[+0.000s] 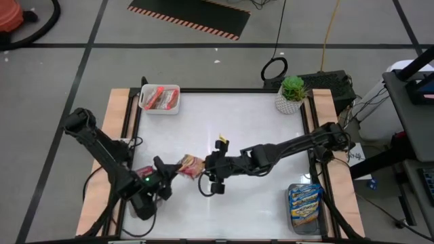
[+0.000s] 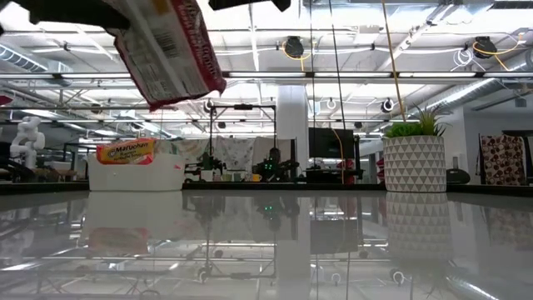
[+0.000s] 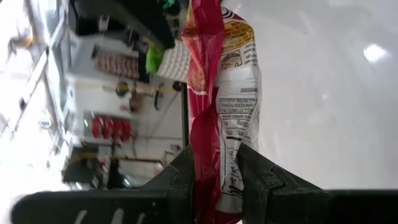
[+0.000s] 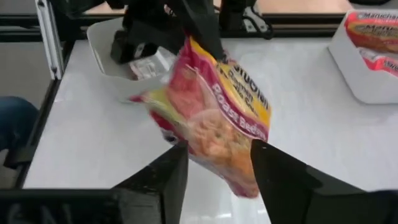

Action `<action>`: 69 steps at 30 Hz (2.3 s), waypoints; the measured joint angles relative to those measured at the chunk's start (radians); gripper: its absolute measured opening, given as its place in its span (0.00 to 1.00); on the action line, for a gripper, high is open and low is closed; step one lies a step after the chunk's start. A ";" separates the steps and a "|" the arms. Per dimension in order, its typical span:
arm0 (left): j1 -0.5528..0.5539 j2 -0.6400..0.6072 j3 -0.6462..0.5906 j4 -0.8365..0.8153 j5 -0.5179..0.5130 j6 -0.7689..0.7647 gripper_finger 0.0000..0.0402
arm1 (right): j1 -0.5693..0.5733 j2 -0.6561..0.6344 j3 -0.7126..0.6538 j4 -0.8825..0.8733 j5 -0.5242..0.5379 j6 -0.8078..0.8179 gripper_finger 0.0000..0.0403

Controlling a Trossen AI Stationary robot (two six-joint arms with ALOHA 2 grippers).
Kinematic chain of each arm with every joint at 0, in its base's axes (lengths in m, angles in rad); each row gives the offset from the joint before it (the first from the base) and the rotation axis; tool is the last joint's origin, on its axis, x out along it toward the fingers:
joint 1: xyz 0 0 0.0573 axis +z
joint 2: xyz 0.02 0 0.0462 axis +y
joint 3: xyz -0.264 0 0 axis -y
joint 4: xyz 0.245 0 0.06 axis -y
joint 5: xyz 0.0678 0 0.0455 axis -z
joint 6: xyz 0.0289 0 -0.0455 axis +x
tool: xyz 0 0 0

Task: Sort Maruchan noodles
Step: Put the red noodle pack into the gray bin

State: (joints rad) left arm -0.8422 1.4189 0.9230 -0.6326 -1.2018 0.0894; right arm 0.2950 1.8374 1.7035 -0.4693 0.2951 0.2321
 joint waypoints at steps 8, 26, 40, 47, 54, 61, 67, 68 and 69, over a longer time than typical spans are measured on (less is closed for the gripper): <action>-0.057 0.000 0.000 0.001 -0.002 0.302 0.19 | 0.046 0.000 0.000 -0.007 -0.006 0.046 0.43; -0.164 0.001 0.000 0.642 0.040 1.369 0.19 | 0.079 -0.094 -0.422 0.590 -0.057 0.158 0.63; -0.143 0.000 0.001 0.850 0.110 1.641 0.19 | 0.042 -0.081 -0.959 1.609 -0.189 0.373 0.83; -0.111 0.000 0.001 0.871 0.128 1.660 0.19 | 0.023 0.047 -0.856 1.663 -0.271 0.408 0.83; -0.101 0.000 0.001 0.873 0.136 1.663 0.19 | 0.023 0.074 -0.807 1.674 -0.299 0.384 0.83; -0.101 0.000 0.001 0.877 0.154 1.663 0.19 | 0.031 0.075 -0.807 1.737 -0.302 0.371 0.83; -0.101 0.000 0.001 0.899 0.154 1.674 0.19 | 0.034 0.075 -0.786 1.732 -0.320 0.368 0.81; -0.101 0.000 0.001 0.905 0.154 1.682 0.19 | 0.034 0.075 -0.777 1.721 -0.325 0.364 0.81; -0.101 0.000 0.001 0.912 0.155 1.685 0.19 | 0.036 0.075 -0.768 1.707 -0.324 0.359 0.81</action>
State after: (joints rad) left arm -0.9428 1.4193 0.9237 0.2797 -1.0470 1.7748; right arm 0.3312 1.9121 0.9355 1.2381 -0.0290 0.5911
